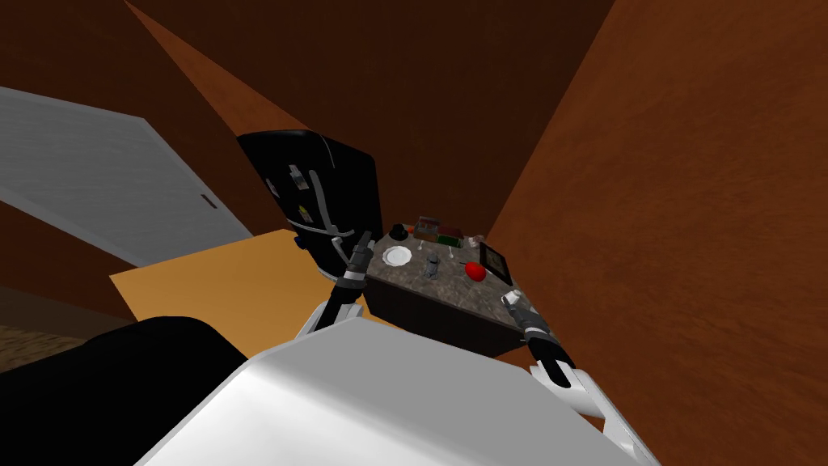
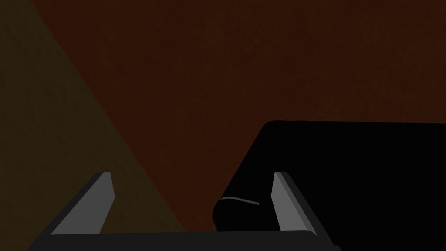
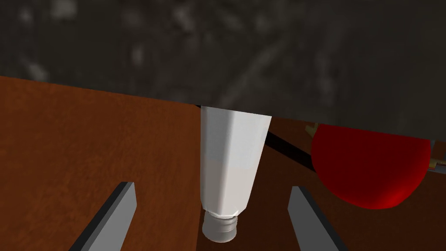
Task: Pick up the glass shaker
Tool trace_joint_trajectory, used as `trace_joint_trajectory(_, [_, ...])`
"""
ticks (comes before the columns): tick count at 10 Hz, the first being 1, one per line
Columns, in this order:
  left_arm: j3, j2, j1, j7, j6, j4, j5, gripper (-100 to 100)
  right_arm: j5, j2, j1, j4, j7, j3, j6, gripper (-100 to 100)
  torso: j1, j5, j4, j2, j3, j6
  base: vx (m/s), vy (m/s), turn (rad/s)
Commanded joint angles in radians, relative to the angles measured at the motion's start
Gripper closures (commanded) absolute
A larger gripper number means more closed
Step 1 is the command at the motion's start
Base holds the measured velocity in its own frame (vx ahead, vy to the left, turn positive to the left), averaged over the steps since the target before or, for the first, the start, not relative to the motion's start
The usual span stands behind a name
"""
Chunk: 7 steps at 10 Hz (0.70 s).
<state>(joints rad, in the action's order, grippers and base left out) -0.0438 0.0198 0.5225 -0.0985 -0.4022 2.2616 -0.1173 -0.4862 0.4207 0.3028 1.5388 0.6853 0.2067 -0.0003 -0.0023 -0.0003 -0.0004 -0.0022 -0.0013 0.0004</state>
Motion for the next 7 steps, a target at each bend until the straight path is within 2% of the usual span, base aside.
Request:
trace_joint_trajectory(1, [0.0,0.0,0.0,0.0,0.0,0.0,0.0,0,0.0,0.0,0.0,0.0,0.0,0.0,0.0,-100,0.0,0.0,0.0,0.0,0.0,0.0,0.006,-0.006,0.001])
trace_joint_trajectory(2, [0.0,0.0,0.0,0.0,0.0,0.0,0.0,0,0.0,0.0,0.0,0.0,0.0,0.0,0.0,100,0.001,0.0,0.0,0.001,0.001,0.0,0.0,0.0,0.0])
trace_joint_trajectory(6, [0.0,0.0,0.0,0.0,0.0,0.0,0.0,0,0.0,0.0,0.0,0.0,0.0,0.0,0.0,100,0.002,0.001,0.001,0.002,0.002,0.0,0.0,0.0,0.0])
trace_joint_trajectory(7, [0.0,0.0,0.0,0.0,0.0,0.0,0.0,0,0.0,0.0,0.0,0.0,0.0,0.0,0.0,0,0.002,0.001,0.001,0.002,0.002,0.0,0.0,0.0,0.0])
